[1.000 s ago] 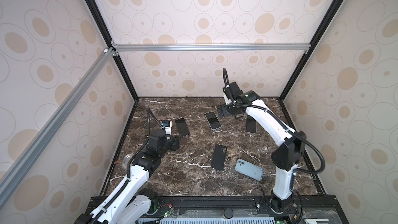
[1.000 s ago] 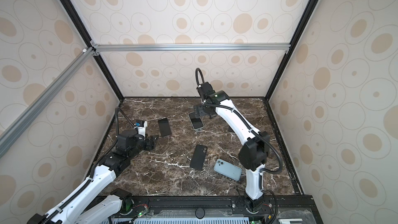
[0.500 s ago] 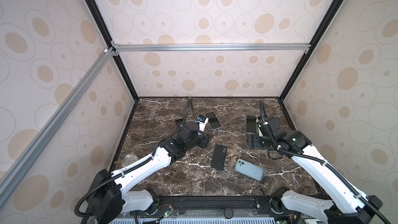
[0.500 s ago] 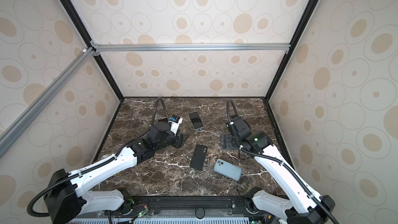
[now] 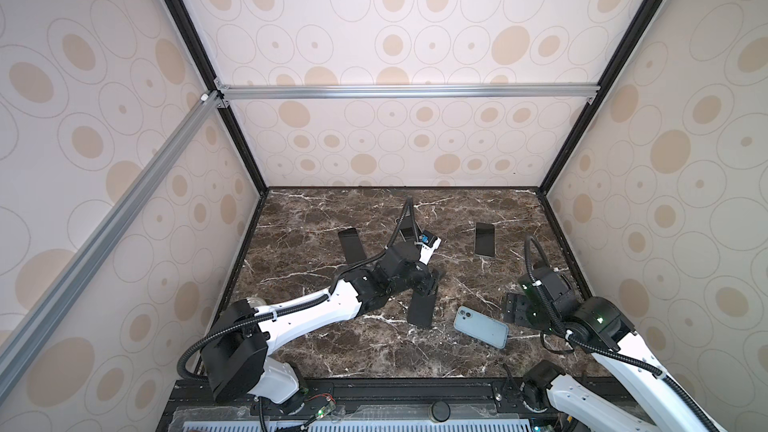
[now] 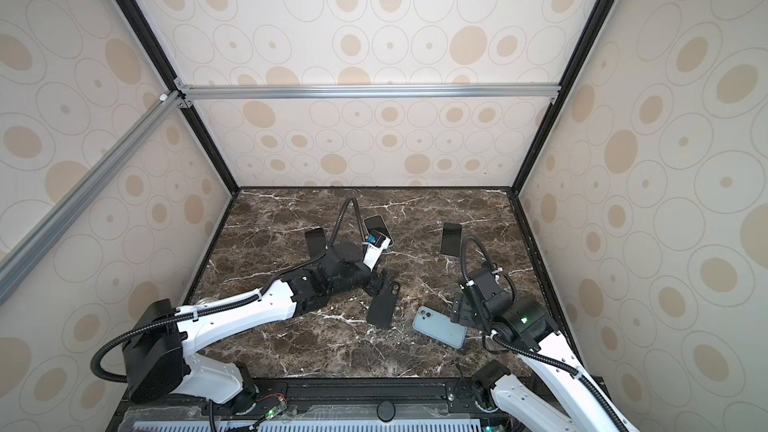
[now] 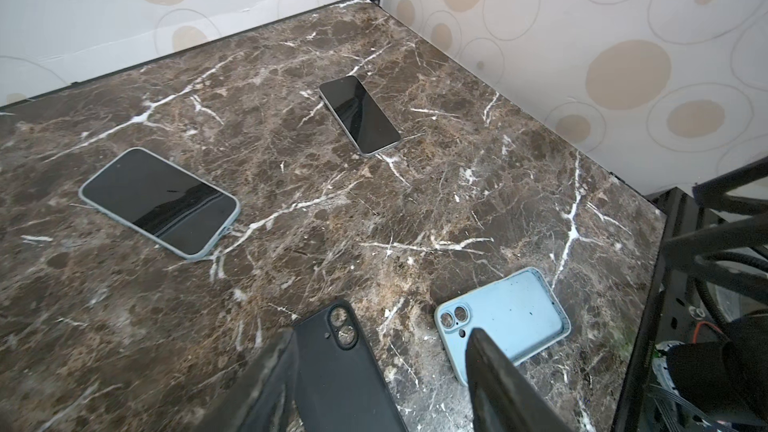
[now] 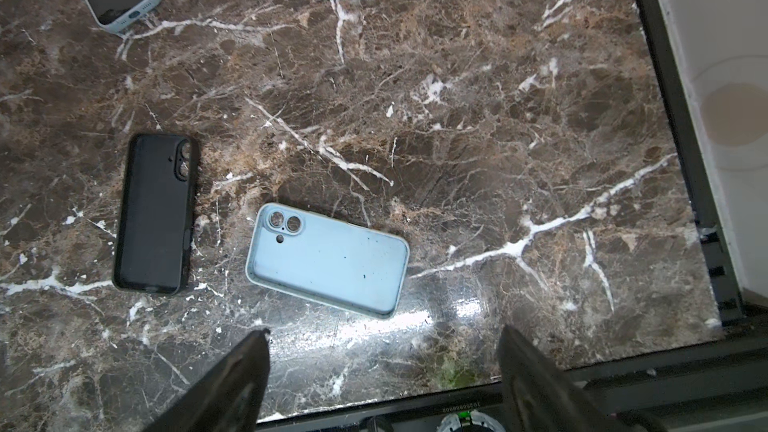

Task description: Put the phone into the phone case

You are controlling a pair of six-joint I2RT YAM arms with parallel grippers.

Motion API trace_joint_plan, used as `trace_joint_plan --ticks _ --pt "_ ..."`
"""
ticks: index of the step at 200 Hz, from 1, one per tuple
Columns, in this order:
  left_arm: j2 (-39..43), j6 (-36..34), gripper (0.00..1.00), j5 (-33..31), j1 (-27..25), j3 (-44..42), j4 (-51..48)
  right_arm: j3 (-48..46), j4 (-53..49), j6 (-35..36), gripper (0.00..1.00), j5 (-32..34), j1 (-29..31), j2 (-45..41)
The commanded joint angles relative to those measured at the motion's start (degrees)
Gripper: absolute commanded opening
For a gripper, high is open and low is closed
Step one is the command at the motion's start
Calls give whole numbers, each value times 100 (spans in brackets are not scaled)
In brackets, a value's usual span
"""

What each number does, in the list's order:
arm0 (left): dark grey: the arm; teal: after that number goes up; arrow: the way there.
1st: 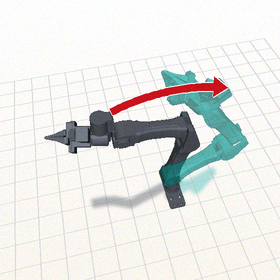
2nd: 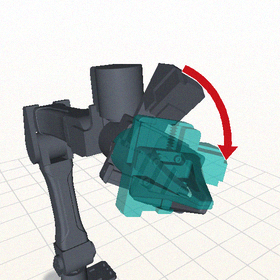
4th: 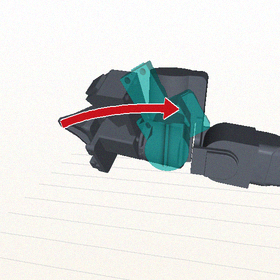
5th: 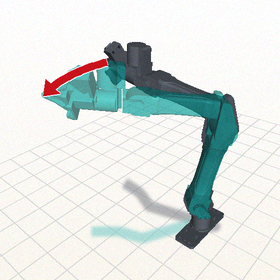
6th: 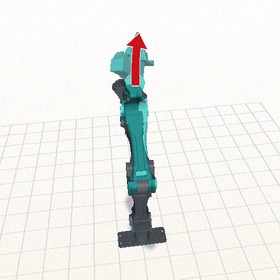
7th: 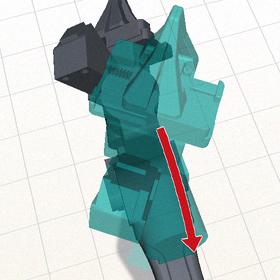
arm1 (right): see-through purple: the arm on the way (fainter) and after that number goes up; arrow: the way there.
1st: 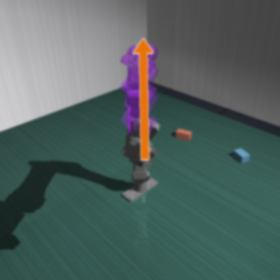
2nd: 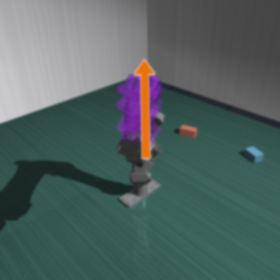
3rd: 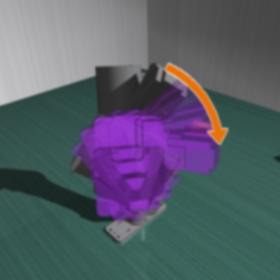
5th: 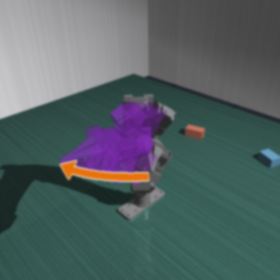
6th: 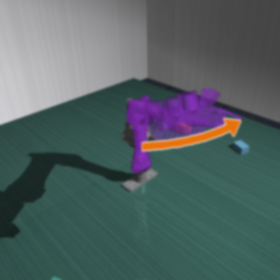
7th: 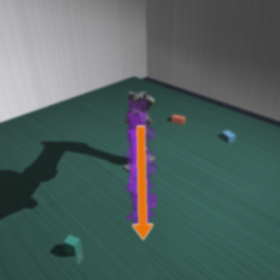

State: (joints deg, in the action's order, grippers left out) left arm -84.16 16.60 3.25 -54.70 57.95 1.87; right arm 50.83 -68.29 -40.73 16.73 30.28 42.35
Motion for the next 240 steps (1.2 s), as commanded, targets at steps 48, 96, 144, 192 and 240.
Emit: trace_joint_plan --ticks 48,96,144,192,240 --pt "-507 -434 68 119 33 1191 -517 -190 789 76 85 -796 -19 651" --pt "-402 -759 69 -200 333 1123 -735 -129 1031 61 84 -1256 -20 1707" --pt "-286 -670 69 -307 416 843 -675 154 1348 208 86 -306 -256 1931" --pt "-369 -673 71 -272 422 848 -730 1007 2071 938 94 -691 -1362 3227" --pt "-421 -665 71 -197 435 853 -761 2283 2593 1632 96 -1352 -2182 5175"
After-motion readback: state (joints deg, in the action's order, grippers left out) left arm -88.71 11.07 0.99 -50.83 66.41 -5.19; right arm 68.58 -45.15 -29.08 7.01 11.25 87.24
